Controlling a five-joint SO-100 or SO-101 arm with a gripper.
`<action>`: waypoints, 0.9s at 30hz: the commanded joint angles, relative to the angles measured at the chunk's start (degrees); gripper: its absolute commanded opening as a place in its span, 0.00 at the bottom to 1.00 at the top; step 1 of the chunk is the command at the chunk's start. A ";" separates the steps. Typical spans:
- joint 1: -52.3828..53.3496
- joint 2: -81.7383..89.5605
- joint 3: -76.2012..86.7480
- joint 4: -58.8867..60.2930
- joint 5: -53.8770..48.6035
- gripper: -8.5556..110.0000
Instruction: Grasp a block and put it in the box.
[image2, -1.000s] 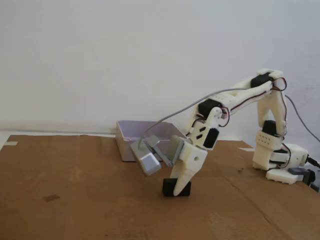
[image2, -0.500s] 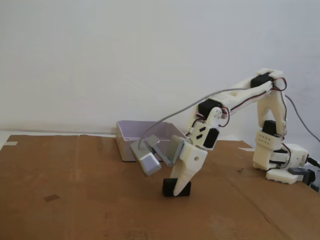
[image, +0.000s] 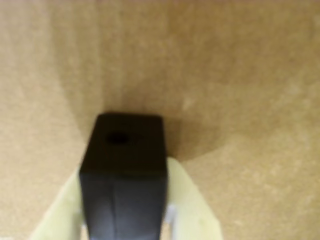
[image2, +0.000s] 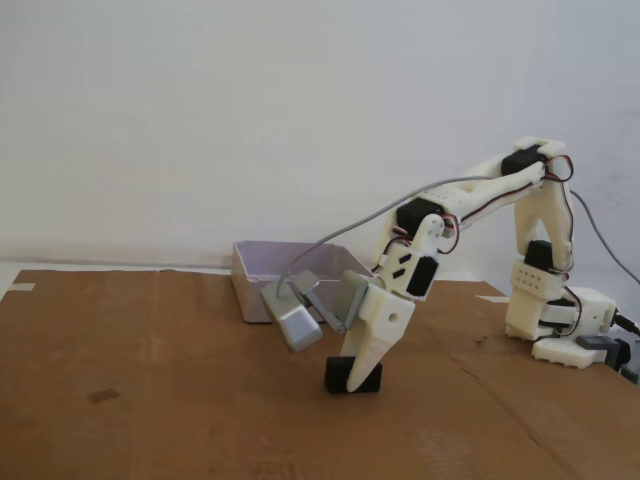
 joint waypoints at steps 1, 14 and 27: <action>-0.26 2.11 -4.31 -1.23 -0.26 0.07; 0.44 6.94 -3.87 -1.23 -0.26 0.07; 1.76 17.14 3.69 -1.23 -0.26 0.07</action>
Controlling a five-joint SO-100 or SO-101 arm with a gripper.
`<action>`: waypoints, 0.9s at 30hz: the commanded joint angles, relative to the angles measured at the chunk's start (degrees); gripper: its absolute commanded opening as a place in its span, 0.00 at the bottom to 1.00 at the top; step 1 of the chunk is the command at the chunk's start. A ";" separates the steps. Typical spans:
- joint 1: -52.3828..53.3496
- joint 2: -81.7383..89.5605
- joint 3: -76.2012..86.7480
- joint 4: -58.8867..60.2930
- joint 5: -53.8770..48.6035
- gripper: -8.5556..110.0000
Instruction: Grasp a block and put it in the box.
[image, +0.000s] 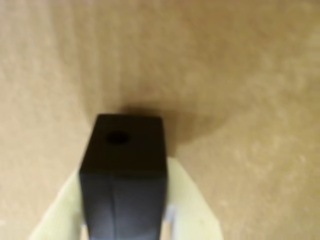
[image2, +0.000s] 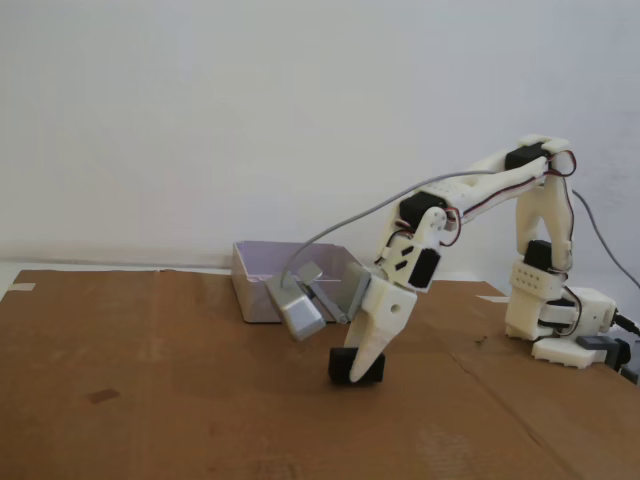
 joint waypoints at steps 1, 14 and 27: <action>0.44 11.69 -1.05 -1.23 -0.26 0.07; 0.53 18.63 -1.67 -1.85 -0.26 0.07; 5.80 26.72 -1.05 -1.32 -4.39 0.07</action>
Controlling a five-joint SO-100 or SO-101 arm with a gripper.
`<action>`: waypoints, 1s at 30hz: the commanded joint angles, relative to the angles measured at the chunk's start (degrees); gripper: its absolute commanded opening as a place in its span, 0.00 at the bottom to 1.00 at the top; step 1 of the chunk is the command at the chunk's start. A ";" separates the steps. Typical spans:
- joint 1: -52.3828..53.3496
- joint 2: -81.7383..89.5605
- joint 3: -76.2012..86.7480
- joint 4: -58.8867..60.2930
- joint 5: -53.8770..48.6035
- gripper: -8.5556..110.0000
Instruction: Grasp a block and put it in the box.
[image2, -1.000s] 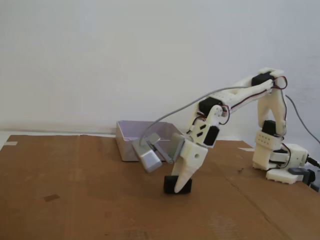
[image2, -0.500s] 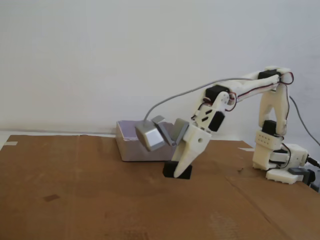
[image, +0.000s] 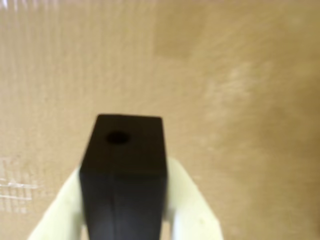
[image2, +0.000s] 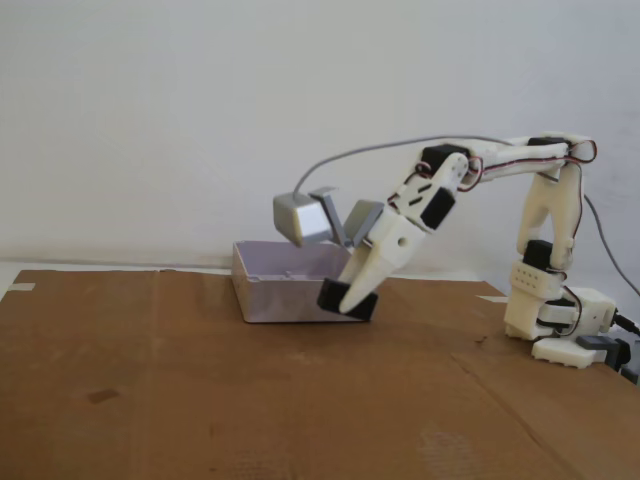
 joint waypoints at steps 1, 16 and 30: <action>3.69 11.69 -1.58 -1.32 -2.46 0.07; 16.61 15.91 -1.76 -1.93 -8.79 0.07; 29.97 15.21 -1.49 -1.93 -9.23 0.07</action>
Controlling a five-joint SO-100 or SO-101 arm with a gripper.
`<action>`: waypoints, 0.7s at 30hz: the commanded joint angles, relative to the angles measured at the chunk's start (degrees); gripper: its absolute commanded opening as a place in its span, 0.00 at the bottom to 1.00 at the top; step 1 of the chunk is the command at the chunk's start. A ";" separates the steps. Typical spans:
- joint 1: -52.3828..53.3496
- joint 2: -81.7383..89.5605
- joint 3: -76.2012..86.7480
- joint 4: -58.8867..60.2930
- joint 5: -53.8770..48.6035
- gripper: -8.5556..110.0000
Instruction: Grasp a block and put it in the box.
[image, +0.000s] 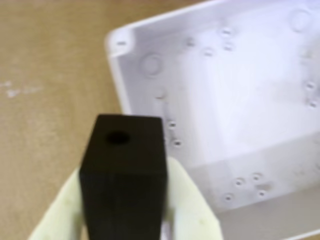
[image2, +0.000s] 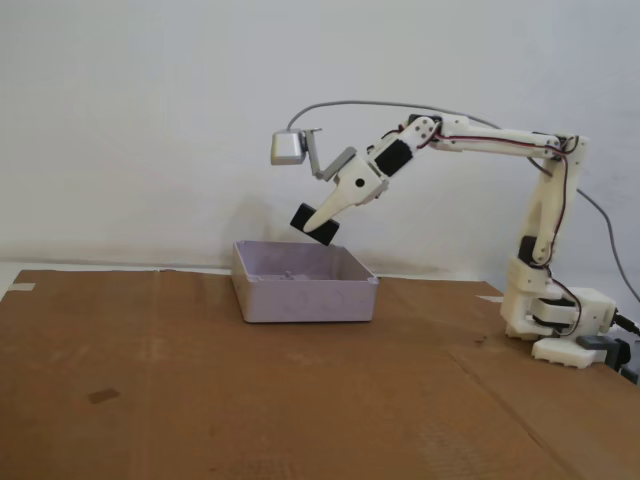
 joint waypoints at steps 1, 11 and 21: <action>3.78 7.82 -1.41 -1.93 -0.53 0.07; 8.53 7.82 7.65 -2.02 -0.53 0.07; 9.40 6.15 20.48 -20.48 -0.53 0.07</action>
